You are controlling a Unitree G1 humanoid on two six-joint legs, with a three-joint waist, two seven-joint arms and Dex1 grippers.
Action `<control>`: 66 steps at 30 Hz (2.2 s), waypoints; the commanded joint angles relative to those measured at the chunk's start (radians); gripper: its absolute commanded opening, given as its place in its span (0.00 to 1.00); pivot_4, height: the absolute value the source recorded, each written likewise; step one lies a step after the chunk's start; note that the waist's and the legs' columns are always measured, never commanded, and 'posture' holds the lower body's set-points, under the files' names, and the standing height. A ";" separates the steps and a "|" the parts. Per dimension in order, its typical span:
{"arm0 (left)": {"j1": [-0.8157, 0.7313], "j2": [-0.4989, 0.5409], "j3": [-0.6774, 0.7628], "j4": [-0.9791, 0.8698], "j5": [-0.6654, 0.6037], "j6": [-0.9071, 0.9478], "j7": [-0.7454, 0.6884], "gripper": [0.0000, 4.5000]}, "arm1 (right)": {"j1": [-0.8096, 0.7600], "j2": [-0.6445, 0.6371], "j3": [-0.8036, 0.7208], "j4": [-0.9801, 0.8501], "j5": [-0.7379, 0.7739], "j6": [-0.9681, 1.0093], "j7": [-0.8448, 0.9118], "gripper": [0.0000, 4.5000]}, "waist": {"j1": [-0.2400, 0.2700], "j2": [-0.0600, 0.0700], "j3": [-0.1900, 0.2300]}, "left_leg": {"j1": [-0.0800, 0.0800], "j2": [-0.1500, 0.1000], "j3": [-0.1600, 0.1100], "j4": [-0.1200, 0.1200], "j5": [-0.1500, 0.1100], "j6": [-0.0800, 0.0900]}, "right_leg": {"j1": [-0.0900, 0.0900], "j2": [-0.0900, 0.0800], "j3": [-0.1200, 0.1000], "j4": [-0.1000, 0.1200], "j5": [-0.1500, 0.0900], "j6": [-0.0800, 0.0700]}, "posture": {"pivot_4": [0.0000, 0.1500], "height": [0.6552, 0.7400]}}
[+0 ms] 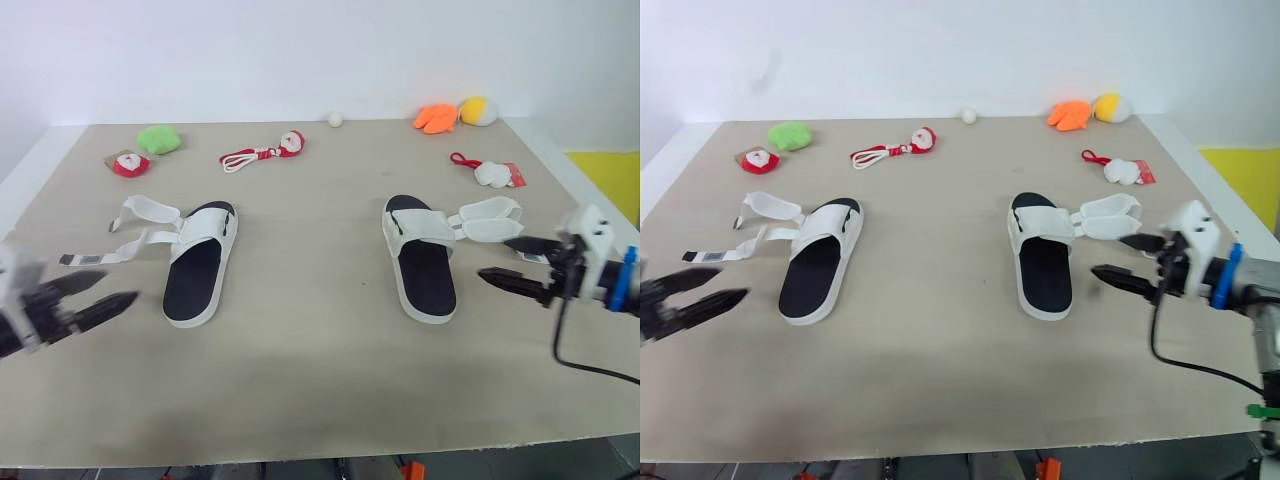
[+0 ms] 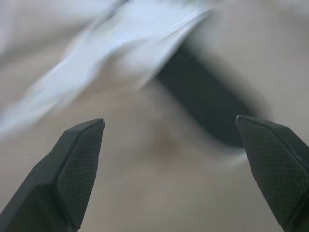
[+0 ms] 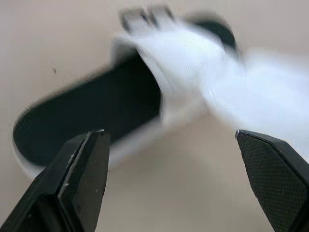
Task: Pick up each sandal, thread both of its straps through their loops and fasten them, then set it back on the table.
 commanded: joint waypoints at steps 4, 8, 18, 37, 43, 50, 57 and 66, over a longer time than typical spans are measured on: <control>-0.280 -0.128 -0.306 -0.144 -0.067 0.063 0.055 1.00 | -0.002 0.048 0.111 -0.270 -0.282 -0.137 -0.281 0.99 | 0.003 0.000 0.000 | -0.001 -0.001 0.000 0.001 0.000 0.000 | 0.000 0.000 0.001 0.000 0.001 0.002 | 1.00 1.00; -0.416 -0.253 -0.495 -0.088 -0.002 0.025 0.040 1.00 | -0.009 0.036 0.184 -0.326 -0.504 -0.214 -0.414 0.99 | 0.003 0.000 0.000 | -0.001 -0.002 0.000 0.002 0.000 0.000 | 0.000 0.000 0.002 0.000 0.001 0.002 | 1.00 1.00; -0.604 -0.488 -0.692 0.082 0.165 -0.114 0.073 1.00 | -0.011 0.083 0.304 -0.380 -0.820 -0.077 -0.498 0.99 | 0.006 -0.001 0.000 | -0.001 -0.002 0.000 0.004 0.000 0.000 | 0.001 0.000 0.002 0.000 0.003 0.000 | 1.00 1.00; -0.554 -0.512 -0.683 0.051 0.204 -0.129 0.104 1.00 | -0.161 0.280 0.438 -0.206 -1.031 0.019 -0.617 0.99 | 0.003 0.000 -0.001 | -0.003 -0.002 -0.001 0.008 0.001 0.001 | 0.001 0.000 0.002 0.000 0.005 0.003 | 1.00 1.00; -0.546 -0.510 -0.676 0.043 0.198 -0.127 0.120 1.00 | -0.168 0.300 0.463 -0.184 -1.040 -0.005 -0.611 0.81 | 0.003 -0.001 -0.001 | -0.003 -0.002 -0.001 0.008 0.001 0.001 | 0.001 0.000 0.002 0.000 0.005 0.003 | 1.00 1.00; -0.551 -0.511 -0.669 0.051 0.196 -0.133 0.130 1.00 | -0.179 0.300 0.473 -0.147 -1.045 -0.036 -0.615 0.04 | 0.003 -0.001 -0.001 | -0.003 -0.002 -0.001 0.009 0.001 0.001 | 0.001 0.000 0.002 0.000 0.005 0.003 | 1.00 1.00; -0.555 -0.509 -0.640 0.054 0.173 -0.125 0.128 1.00 | -0.173 0.273 0.461 -0.129 -1.031 -0.130 -0.632 0.02 | 0.002 -0.001 -0.001 | -0.003 -0.002 -0.001 0.009 0.001 0.001 | 0.001 0.000 0.002 0.000 0.005 0.003 | 1.00 1.00; -0.523 -0.357 -0.539 0.025 0.105 -0.083 0.033 1.00 | -0.243 0.170 0.436 -0.067 -0.842 -0.685 -0.682 0.02 | -0.011 0.000 0.000 | -0.003 -0.002 0.000 0.007 0.001 0.002 | 0.000 0.000 0.003 0.000 0.005 0.004 | 1.00 1.00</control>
